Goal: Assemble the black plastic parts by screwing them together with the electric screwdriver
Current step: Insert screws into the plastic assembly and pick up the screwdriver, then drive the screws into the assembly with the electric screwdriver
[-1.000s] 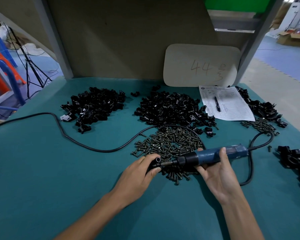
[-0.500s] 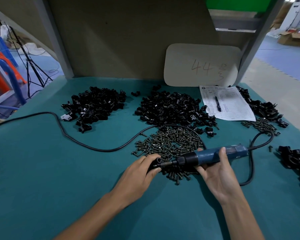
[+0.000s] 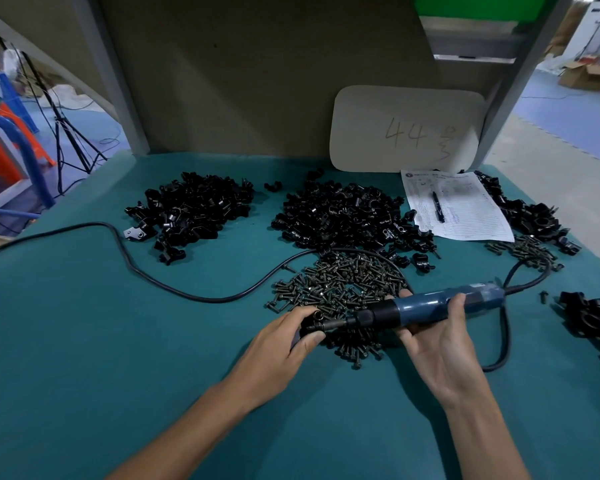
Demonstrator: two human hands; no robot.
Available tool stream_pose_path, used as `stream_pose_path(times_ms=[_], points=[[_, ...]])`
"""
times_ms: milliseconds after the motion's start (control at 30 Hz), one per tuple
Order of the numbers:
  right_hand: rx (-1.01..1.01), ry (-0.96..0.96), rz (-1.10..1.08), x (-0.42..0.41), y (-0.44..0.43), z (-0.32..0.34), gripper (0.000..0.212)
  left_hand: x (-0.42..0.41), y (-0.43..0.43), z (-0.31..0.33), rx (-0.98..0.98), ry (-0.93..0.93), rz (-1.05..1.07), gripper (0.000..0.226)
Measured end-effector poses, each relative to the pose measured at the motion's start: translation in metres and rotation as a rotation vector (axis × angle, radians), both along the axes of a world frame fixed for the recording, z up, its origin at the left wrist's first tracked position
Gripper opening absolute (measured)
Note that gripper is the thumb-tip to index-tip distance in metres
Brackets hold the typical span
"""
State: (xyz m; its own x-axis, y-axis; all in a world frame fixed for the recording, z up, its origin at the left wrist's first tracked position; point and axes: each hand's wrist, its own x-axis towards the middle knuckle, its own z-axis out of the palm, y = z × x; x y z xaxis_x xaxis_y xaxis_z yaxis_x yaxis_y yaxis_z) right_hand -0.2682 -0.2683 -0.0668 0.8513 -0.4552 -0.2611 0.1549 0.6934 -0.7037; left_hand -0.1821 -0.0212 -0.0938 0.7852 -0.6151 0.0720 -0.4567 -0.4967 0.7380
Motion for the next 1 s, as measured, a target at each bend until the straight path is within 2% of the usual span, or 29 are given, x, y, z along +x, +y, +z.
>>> stream_pose_path(times_ms=[200, 367, 467, 600, 667, 767, 800, 867, 933, 1000], points=[[-0.081, 0.04, -0.052, 0.005, -0.004, 0.013, 0.061, -0.004, 0.0, 0.003, -0.011, -0.008, 0.002, 0.05], [-0.245, 0.22, -0.246, 0.013, -0.022, 0.034, 0.056, -0.002, 0.004, 0.006, -0.133, 0.064, 0.068, 0.06], [-0.569, 0.415, -0.232, 0.007, -0.048, 0.033, 0.054, 0.001, 0.003, 0.008, -0.187, 0.109, 0.123, 0.048], [-0.964, 0.622, -0.129, -0.006, -0.057, 0.018, 0.072, 0.006, 0.004, 0.006, -0.325, 0.263, 0.226, 0.04], [-1.132, 0.728, -0.078, -0.01, -0.055, 0.011, 0.073, 0.009, 0.004, 0.007, -0.385, 0.316, 0.252, 0.046], [-1.443, 0.994, -0.028, -0.012, -0.045, 0.01, 0.074, 0.014, 0.005, 0.01, -0.487, 0.396, 0.257, 0.067], [-1.551, 1.007, -0.062, -0.013, -0.038, 0.012, 0.071, 0.015, 0.006, 0.011, -0.49, 0.403, 0.253, 0.07], [-1.739, 0.857, -0.134, -0.014, -0.019, 0.019, 0.055, 0.015, 0.007, 0.014, -0.444, 0.403, 0.248, 0.066], [-1.791, 0.625, -0.007, -0.011, 0.002, 0.024, 0.034, 0.013, 0.006, 0.013, -0.386, 0.398, 0.276, 0.063], [-1.78, 0.532, 0.201, -0.007, 0.021, 0.022, 0.019, 0.009, 0.005, 0.012, -0.348, 0.37, 0.308, 0.057]])
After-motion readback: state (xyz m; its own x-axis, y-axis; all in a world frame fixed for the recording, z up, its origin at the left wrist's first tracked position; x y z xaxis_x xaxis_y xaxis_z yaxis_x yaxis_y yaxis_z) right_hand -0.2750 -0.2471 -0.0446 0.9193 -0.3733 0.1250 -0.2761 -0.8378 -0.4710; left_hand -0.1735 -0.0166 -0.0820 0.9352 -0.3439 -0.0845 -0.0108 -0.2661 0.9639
